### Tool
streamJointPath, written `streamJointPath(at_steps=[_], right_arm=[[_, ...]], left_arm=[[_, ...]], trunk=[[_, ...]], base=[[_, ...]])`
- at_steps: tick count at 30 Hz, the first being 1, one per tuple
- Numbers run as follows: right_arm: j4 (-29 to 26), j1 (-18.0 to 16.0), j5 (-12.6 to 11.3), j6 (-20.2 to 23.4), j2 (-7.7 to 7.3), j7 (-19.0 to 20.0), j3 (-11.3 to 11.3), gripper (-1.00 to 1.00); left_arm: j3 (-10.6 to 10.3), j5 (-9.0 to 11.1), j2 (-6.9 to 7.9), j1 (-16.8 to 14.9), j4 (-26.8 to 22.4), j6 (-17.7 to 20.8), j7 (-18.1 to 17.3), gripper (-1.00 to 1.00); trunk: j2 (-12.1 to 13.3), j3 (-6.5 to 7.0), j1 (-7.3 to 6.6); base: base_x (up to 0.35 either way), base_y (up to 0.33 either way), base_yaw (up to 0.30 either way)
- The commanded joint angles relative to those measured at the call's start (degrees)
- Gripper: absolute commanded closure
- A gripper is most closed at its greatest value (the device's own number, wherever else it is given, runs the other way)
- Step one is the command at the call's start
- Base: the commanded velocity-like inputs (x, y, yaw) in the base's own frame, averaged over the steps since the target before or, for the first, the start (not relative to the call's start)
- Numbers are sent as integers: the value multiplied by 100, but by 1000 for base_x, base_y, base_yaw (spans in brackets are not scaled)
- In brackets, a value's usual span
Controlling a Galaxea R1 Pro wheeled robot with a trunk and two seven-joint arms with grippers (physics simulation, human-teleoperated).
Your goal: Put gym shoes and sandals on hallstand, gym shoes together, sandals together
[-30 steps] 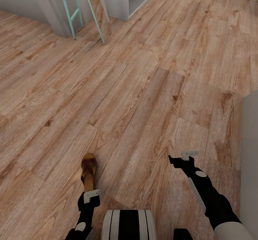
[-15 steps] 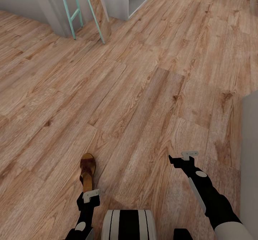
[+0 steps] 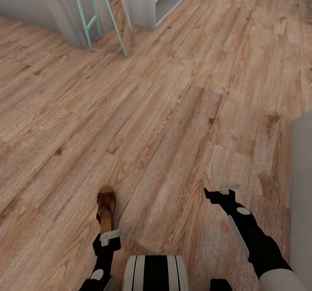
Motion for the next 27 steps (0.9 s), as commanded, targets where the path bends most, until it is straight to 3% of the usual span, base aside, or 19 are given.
streamJointPath(at_steps=[1, 15, 22, 23, 25, 27], right_arm=[[-8, -1, -29, 27, -5, 1, 8, -100], [20, -1, -18, -36, -30, 0, 8, -100], [48, 130, 8, -92, -31, -47, 8, -100], [70, 286, 130, -108, -28, -245, 12, -100], [193, 568, 419, -137, -23, -781, 16, -100], [597, 772, 472, -507, -18, -1054, 16, -100]], left_arm=[[10, -9, -2, -2, 4, -10, 2, 100], [19, -16, 50, -6, 6, 1, -34, 100], [12, -31, 417, 18, 57, 18, -43, 100], [12, -30, 544, 20, 95, 15, -43, 100], [13, -23, 606, 82, 121, 15, -9, 100], [20, -18, 617, 247, 139, 3, 7, 100]], trunk=[[0, 20, -3], [19, 330, -39], [28, 485, -57], [30, 512, -60], [33, 570, -65], [35, 631, -70]], base=[[0, 0, 0], [0, 0, 0], [0, 0, 0], [0, 0, 0], [0, 0, 0], [0, 0, -4]])
